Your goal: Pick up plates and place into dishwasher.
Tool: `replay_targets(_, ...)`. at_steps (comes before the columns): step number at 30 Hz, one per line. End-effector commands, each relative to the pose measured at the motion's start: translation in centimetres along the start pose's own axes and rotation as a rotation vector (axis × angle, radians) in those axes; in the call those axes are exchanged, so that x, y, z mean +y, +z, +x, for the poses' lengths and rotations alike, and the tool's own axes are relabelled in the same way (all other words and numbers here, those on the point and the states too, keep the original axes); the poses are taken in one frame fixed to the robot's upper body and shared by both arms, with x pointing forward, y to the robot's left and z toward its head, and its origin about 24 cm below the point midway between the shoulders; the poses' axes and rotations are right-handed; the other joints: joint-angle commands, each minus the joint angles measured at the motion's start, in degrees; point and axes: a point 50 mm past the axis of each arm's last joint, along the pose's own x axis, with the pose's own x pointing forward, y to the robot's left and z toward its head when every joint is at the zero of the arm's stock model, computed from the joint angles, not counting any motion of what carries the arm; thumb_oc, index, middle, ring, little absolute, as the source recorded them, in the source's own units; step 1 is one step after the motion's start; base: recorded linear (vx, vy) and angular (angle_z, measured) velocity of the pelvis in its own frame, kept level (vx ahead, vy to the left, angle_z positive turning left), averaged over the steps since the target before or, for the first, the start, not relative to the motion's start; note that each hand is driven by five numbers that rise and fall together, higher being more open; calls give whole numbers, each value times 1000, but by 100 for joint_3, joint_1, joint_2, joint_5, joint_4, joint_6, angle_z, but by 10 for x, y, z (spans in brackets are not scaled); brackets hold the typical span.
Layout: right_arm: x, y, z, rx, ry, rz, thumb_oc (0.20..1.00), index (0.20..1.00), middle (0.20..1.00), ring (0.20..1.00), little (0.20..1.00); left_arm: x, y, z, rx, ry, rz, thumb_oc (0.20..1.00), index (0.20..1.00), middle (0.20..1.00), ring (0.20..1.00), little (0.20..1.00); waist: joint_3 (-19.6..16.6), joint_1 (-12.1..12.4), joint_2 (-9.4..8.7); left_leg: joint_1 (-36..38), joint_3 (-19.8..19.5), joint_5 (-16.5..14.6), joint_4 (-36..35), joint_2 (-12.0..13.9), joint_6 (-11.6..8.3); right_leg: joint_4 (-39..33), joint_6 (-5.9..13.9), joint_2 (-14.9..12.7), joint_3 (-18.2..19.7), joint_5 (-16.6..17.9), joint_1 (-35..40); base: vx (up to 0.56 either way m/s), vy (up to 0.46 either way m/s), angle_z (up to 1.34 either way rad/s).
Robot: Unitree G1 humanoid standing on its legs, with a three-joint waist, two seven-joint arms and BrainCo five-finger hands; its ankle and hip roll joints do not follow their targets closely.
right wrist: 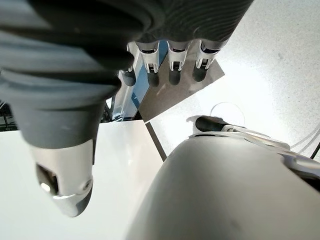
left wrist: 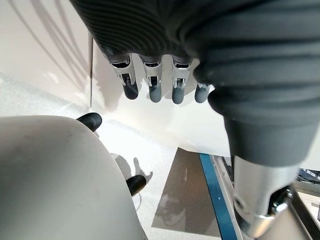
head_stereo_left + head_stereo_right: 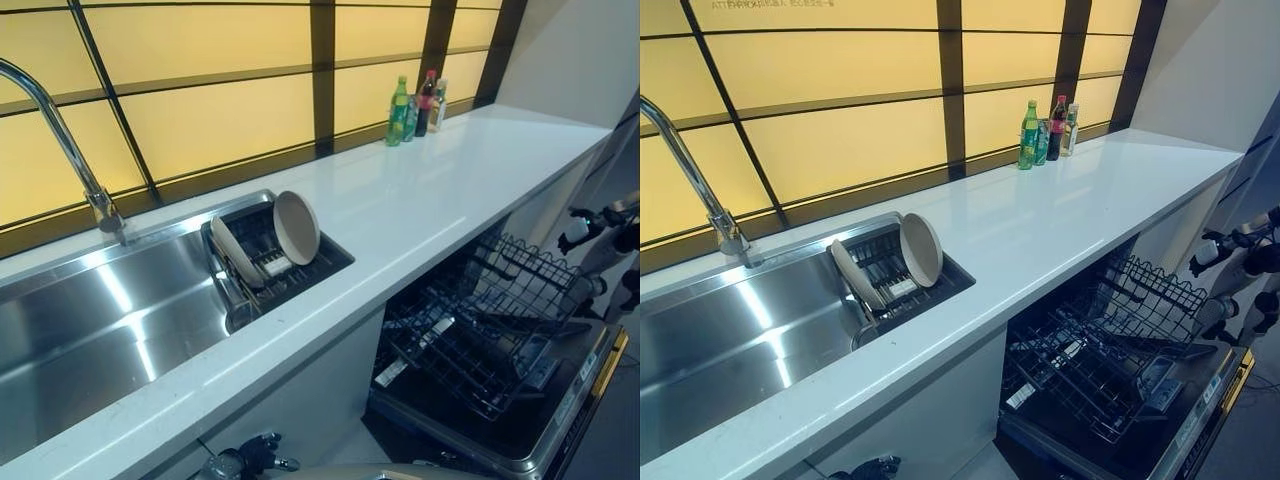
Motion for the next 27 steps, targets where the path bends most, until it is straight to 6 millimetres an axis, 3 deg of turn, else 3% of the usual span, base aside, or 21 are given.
replay_targets(1,10,47,6,-137,41,-47,1000,1000,1000,1000,1000,3,36,4,-127,5,75,1000,1000,1000,1000,1000,694,85,-33,54,88,-911,346,-1002,749,268,390,-56,25,-632,27,0,0,0)
replay_targets(7,17,58,4,-212,155,-38,1000,1000,1000,1000,1000,1,29,5,-67,-31,101,1000,1000,1000,1000,1000,736,91,-10,47,72,-898,353,-1006,751,311,388,-72,-5,-644,8,0,0,0)
replay_targets(11,20,67,3,-260,184,-44,1000,1000,1000,1000,1000,2,44,4,-169,-15,261,1000,1000,1000,1000,1000,783,76,23,50,67,-880,339,-1009,741,317,389,-81,-20,-647,6,0,0,0)
replay_targets(13,17,73,2,-272,184,-71,1000,1000,1000,1000,1000,-3,73,-1,-350,-18,503,1000,1000,1000,1000,1000,823,44,66,24,74,-855,314,-998,726,333,392,-76,0,-647,-45,-18,9,0)
replay_targets(15,12,79,1,-280,175,-97,1000,1000,1000,1000,1000,-2,111,-9,-496,-14,618,1000,1000,1000,1000,1000,875,1,133,5,68,-820,285,-995,714,354,397,-72,26,-640,-93,-50,37,3)
replay_targets(19,0,86,-2,-292,143,-93,1000,1000,1000,1000,1000,3,194,-54,-785,-182,604,1000,1000,1000,1000,1000,912,39,255,19,13,-785,231,-1030,708,267,419,-104,-55,-611,-32,-28,29,8)
replay_targets(20,-1,86,-2,-293,140,-90,1000,1000,1000,1000,1000,3,198,-59,-807,-225,591,1000,1000,1000,1000,1000,913,44,260,19,2,-782,230,-1036,709,256,421,-108,-67,-606,-23,-18,4,17)
replay_targets(21,-3,85,-2,-295,126,-78,1000,1000,1000,1000,1000,-1,221,-82,-900,-375,521,1000,1000,1000,1000,1000,896,80,295,13,-38,-764,218,-1053,703,227,425,-126,-105,-587,-1,-13,-4,19)
replay_targets(23,-2,84,-1,-295,118,-71,1000,1000,1000,1000,1000,-13,242,-111,-1015,-633,405,1000,1000,1000,1000,1000,883,122,318,21,-82,-756,202,-1069,710,199,430,-147,-163,-573,37,-3,-16,18)
replay_targets(24,-1,83,-1,-290,114,-67,1000,1000,1000,1000,1000,-25,256,-134,-1081,-851,288,1000,1000,1000,1000,1000,856,157,333,25,-104,-753,193,-1072,710,189,428,-159,-195,-566,56,10,-25,20)
replay_targets(27,5,79,1,-278,111,-54,1000,1000,1000,1000,1000,-48,271,-164,-1192,-1180,83,1000,1000,1000,1000,1000,803,202,321,69,-156,-790,175,-1072,714,157,418,-167,-216,-562,118,26,-48,14)
